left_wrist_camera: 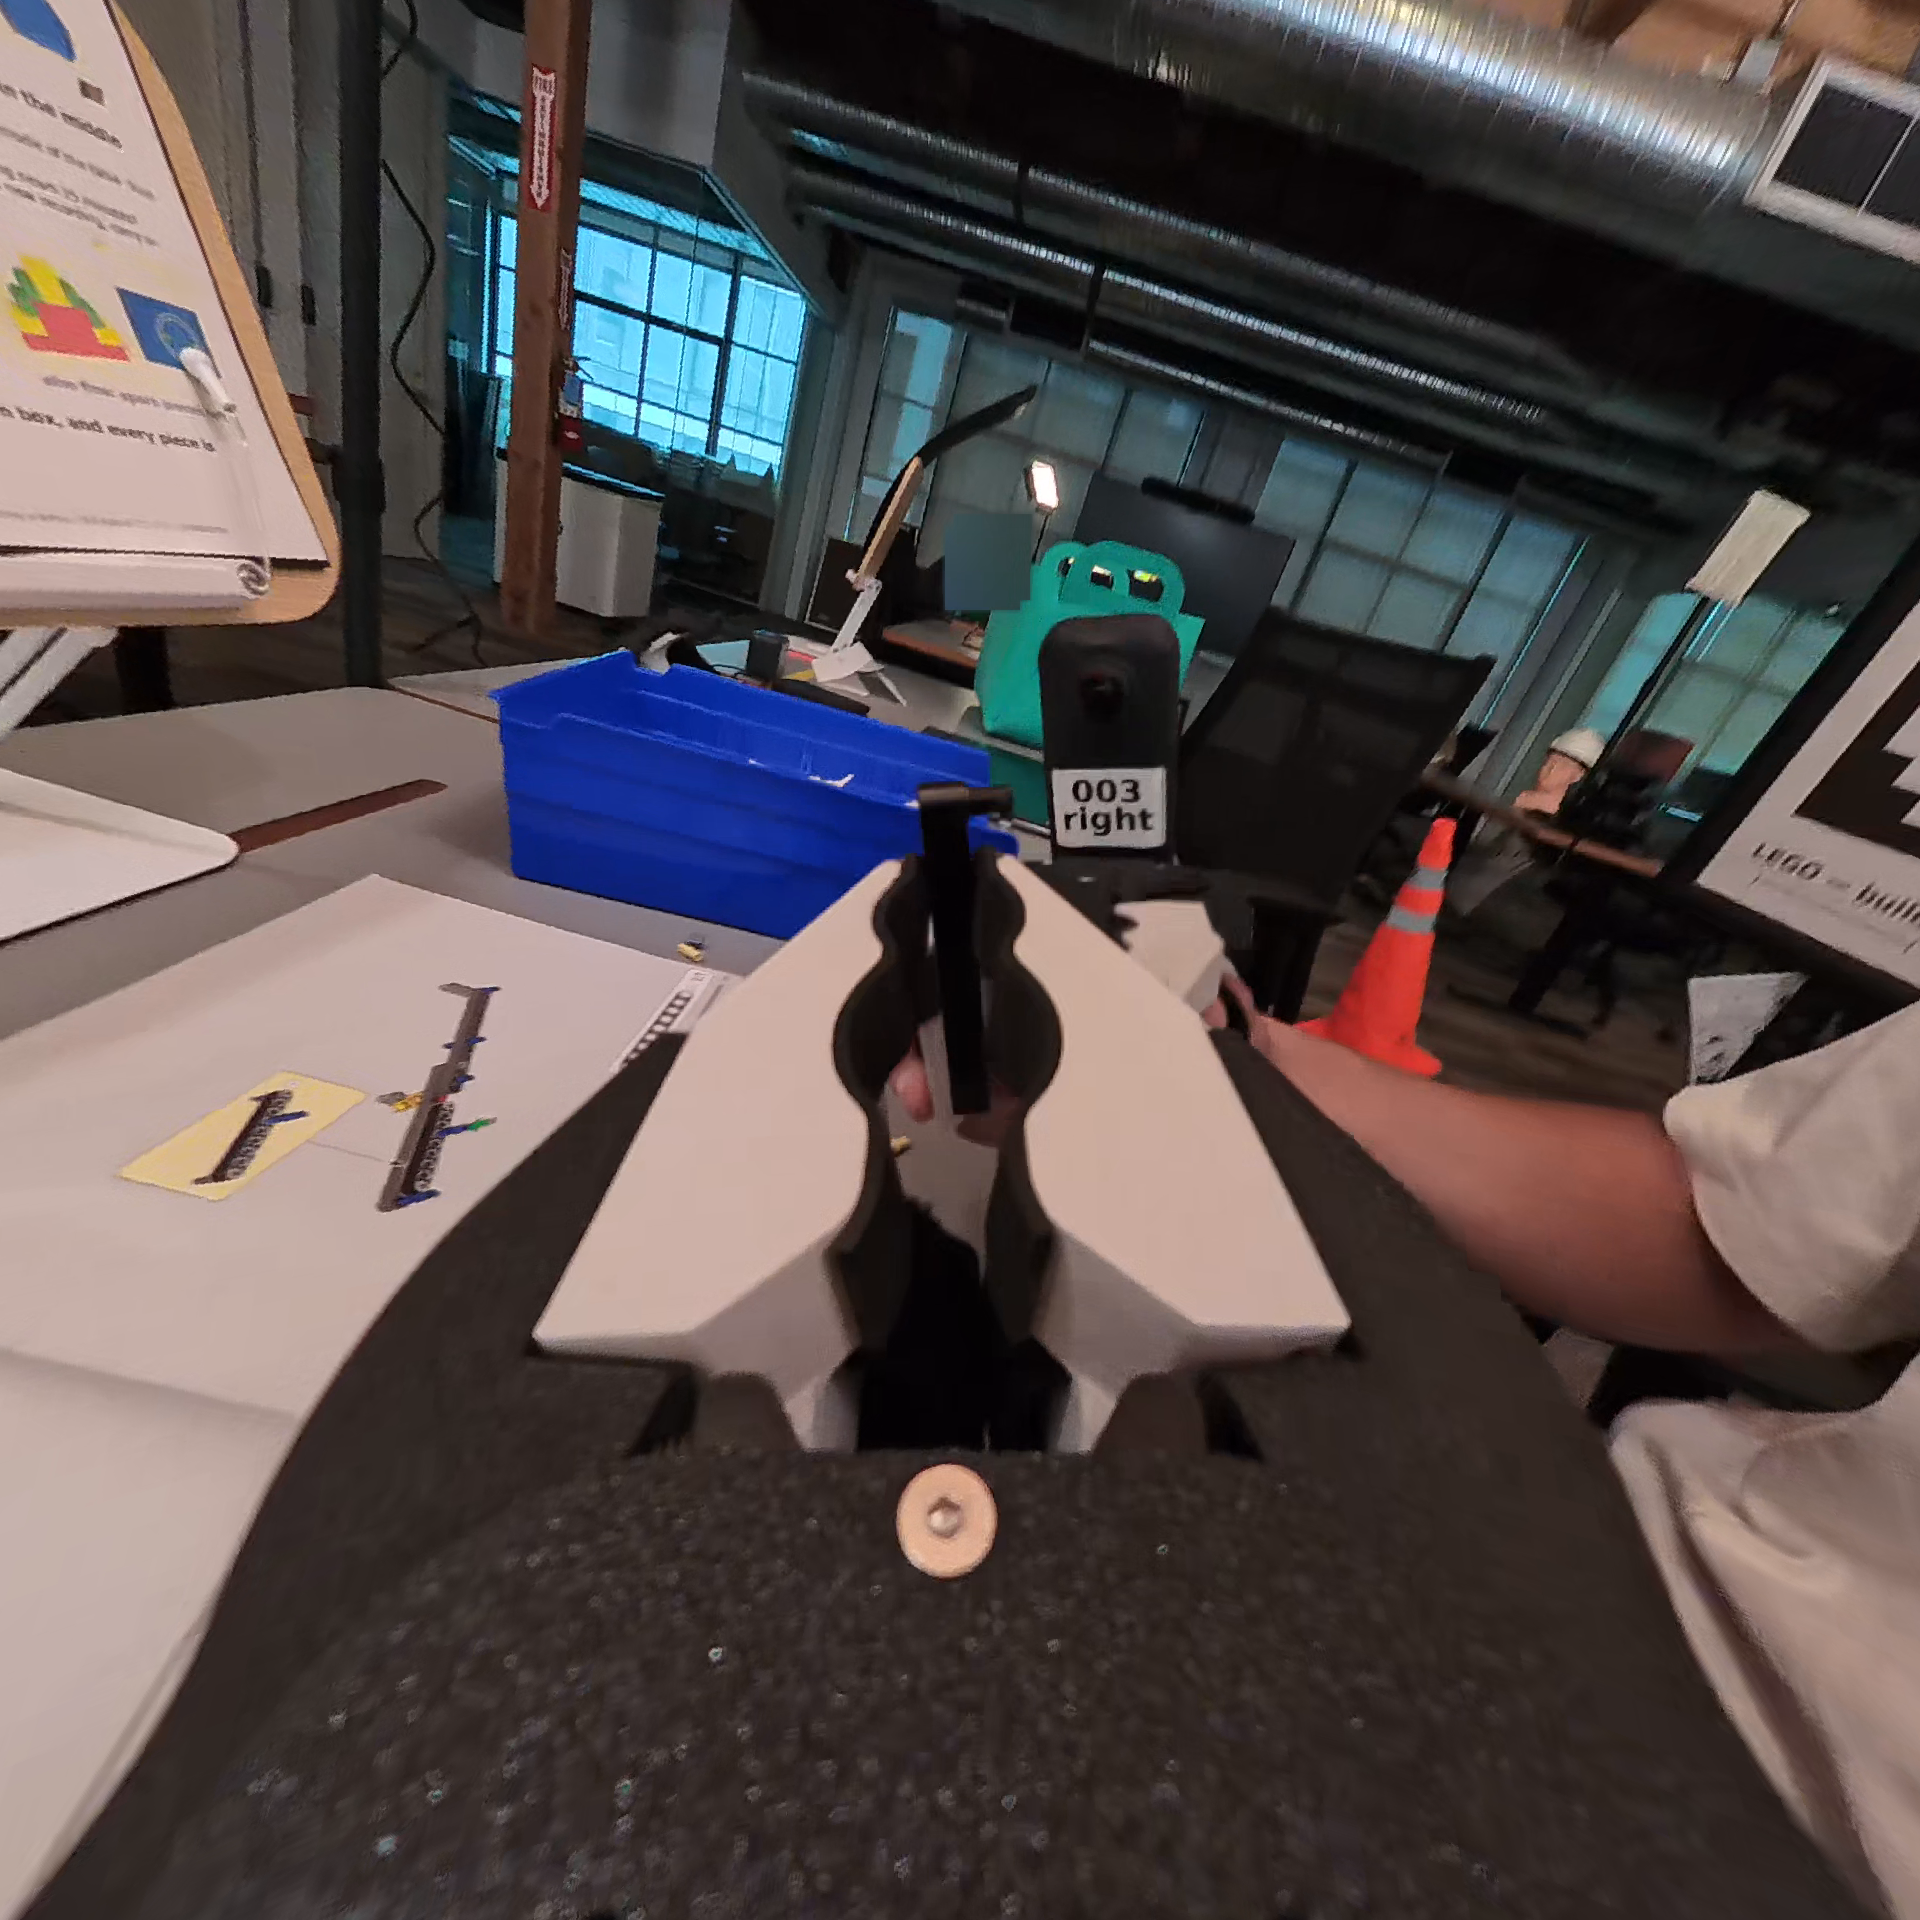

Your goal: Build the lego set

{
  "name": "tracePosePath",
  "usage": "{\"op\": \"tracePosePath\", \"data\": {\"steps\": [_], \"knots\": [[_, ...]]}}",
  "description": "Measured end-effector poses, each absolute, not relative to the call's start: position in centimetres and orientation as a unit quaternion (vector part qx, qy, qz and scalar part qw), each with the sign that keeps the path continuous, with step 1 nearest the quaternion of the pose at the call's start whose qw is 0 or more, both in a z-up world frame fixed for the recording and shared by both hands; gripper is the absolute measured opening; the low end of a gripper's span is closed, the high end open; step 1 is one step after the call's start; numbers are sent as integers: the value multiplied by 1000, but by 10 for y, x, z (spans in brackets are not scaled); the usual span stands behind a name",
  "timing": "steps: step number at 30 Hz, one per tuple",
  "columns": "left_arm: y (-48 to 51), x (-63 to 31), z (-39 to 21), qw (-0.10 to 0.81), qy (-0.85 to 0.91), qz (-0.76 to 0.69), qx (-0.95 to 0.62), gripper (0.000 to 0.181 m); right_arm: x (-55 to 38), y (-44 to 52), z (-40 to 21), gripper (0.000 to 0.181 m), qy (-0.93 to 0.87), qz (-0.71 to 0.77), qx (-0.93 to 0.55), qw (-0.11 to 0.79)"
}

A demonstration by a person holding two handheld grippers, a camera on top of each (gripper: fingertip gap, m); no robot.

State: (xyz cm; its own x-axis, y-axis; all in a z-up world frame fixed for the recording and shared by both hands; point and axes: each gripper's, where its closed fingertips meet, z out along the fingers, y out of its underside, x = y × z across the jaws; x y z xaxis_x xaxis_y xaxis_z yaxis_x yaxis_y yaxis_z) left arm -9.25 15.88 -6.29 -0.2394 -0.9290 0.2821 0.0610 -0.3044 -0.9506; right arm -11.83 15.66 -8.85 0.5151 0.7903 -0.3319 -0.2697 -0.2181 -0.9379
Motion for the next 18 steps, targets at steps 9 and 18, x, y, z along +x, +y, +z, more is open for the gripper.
{"op": "tracePosePath", "data": {"steps": [9,18], "knots": [[160,-99,-60,342,443,-678,-476,7,-99,156,-77,7,-177,464,-625,602],[164,-107,-79,314,509,-637,-486,24,-100,153,-85,6,-167,499,-645,554]]}}
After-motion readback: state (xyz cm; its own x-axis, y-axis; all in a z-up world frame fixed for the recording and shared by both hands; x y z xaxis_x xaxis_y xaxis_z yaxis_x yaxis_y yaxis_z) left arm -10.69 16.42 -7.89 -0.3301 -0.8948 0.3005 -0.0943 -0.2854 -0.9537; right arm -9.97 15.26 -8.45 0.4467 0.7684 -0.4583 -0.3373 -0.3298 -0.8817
